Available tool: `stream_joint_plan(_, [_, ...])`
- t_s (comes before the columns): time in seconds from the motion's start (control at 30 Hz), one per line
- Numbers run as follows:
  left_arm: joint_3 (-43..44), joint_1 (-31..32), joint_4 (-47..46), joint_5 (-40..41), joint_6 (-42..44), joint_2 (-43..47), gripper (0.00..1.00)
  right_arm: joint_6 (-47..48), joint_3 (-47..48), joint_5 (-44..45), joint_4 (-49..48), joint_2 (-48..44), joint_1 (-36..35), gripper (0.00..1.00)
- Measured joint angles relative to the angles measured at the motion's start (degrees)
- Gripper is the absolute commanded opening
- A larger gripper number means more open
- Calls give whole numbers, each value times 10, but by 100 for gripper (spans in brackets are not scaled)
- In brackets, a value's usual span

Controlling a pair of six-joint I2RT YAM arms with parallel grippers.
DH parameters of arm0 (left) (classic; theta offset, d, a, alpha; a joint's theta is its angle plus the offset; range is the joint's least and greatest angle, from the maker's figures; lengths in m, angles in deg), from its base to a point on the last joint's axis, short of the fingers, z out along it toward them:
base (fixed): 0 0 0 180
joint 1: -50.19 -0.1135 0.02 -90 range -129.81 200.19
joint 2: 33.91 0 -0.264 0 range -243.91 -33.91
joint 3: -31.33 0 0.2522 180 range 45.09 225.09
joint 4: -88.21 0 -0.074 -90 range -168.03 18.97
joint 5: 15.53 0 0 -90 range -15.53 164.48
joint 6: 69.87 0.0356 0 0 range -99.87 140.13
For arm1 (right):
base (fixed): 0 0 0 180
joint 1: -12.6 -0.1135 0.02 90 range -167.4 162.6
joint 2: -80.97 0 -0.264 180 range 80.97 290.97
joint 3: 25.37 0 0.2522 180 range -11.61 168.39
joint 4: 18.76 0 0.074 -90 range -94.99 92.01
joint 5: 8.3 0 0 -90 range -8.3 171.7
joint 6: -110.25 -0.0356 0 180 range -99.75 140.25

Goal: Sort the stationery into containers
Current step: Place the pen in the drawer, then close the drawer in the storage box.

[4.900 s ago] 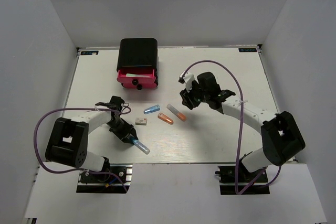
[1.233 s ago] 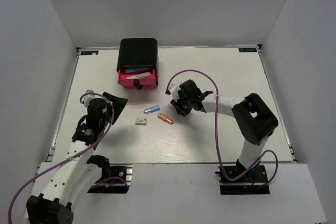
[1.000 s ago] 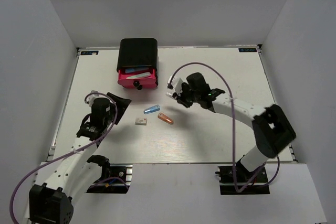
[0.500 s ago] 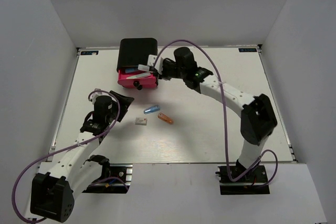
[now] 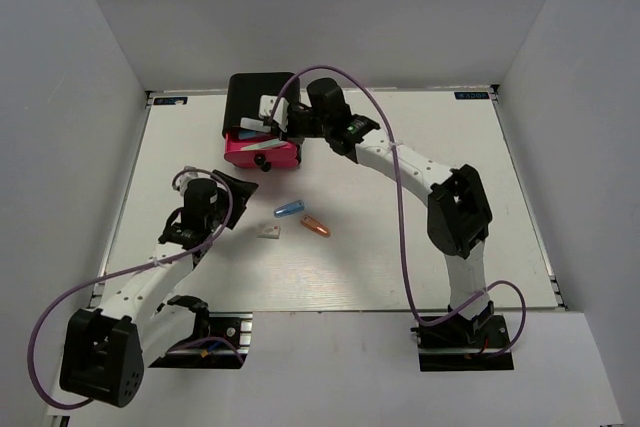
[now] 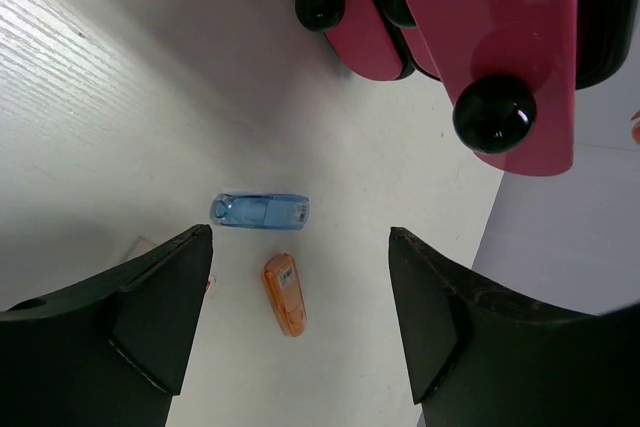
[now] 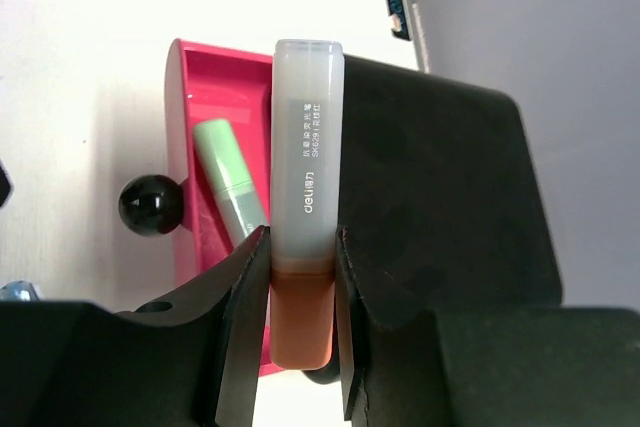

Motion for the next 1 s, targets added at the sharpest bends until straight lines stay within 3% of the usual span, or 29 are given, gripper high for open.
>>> stream_joint_plan(0.23, [13, 0, -38, -12, -7, -78, 79, -9, 13, -10, 16, 20, 0, 50])
stream_joint_plan(0.4, [33, 0, -58, -16, -14, -122, 79, -17, 15, -13, 19, 21, 0, 56])
stream_joint_plan(0.53, [46, 0, -73, -17, -23, -144, 79, -22, 14, -13, 18, 21, 0, 56])
stream_joint_plan(0.67, [63, 0, -83, -17, -28, -169, 79, -43, -12, -7, 2, -4, 3, 46])
stream_joint_plan(1.0, [123, 0, -92, -15, -36, -246, 79, -82, -231, 17, -65, -226, 54, 45])
